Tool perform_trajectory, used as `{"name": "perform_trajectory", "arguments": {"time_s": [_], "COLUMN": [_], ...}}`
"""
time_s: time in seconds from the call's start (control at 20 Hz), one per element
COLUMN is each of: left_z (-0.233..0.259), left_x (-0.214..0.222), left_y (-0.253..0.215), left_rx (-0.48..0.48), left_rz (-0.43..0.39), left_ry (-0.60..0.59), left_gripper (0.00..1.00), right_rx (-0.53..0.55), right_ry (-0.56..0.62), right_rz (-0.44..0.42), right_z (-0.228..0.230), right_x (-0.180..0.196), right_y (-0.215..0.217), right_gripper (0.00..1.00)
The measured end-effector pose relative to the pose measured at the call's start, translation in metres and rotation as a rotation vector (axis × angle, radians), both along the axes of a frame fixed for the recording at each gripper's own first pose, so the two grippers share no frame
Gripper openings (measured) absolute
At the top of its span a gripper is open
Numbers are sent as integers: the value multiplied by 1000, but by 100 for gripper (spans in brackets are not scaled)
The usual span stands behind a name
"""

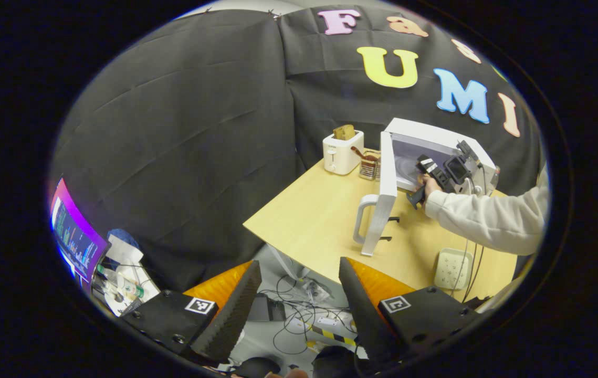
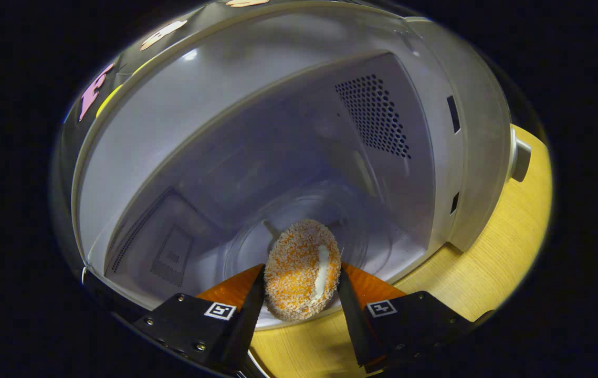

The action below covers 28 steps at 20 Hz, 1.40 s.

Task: Open the microwave oven with the left hand, put the food in, and close the microwave oven.

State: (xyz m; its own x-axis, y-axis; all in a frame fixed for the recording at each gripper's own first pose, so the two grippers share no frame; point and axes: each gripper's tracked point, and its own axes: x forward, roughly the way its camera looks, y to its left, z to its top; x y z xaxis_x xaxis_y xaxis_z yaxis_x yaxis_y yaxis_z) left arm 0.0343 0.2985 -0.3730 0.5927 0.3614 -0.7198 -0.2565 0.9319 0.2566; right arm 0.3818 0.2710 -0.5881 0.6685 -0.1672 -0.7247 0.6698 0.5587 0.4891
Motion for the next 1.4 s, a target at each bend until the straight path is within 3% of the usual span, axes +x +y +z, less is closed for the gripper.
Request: {"name": "perform_trajectory", "arguments": {"time_s": [0.3,0.45,0.6,0.65,0.8,1.0,1.25,1.4], "left_z": [-5,-8,-4,-3,-8,-18,-45,-86], "left_x": [-11,-11,-8,-5,10,39,104,140], "left_y": [9,8,7,7,3,10,31,48], "left_rx": [-36,-41,-29,-25,-27,-60,-120,-154], "left_rz": [91,84,62,53,23,-16,-150,-230], "left_ry": [-21,-22,-31,-37,-52,-94,-125,-77], "left_gripper": [97,100,99,100,99,99,99,99], "right_rx": [-17,10,56,60,52,90,108,50], "right_ry": [-63,-65,-75,-86,-131,-104,-102,-139], "right_rz": [-8,2,25,44,125,244,448,471], "right_z": [-1,3,13,19,41,57,111,160], "right_x": [13,11,8,6,-7,-45,-121,-183], "right_y": [1,8,16,16,12,10,10,-6], "right_gripper": [80,83,92,98,98,98,98,98]}}
